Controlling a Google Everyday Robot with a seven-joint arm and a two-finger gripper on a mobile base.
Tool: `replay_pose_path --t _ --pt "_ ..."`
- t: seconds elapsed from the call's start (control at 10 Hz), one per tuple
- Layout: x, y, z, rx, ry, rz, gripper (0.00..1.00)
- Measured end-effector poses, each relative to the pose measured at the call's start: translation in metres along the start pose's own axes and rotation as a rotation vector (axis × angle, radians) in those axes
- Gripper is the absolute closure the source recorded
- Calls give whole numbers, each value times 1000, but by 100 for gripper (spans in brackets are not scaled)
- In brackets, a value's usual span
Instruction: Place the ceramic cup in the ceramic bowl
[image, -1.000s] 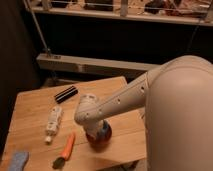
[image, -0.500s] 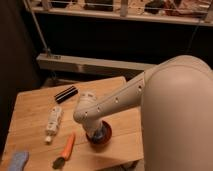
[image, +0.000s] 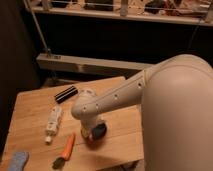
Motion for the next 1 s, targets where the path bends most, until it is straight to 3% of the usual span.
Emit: replay_pose_path --t 0.3,0.5,0.8,1.0 --pt "-19 4 -38 -41 -57 14 20" --pt "-31 -7 -70 -47 -114 35 20" --pt "-51 -50 -106 0 -208 97 20" --pt "-70 -91 -121 36 -285 188 20"
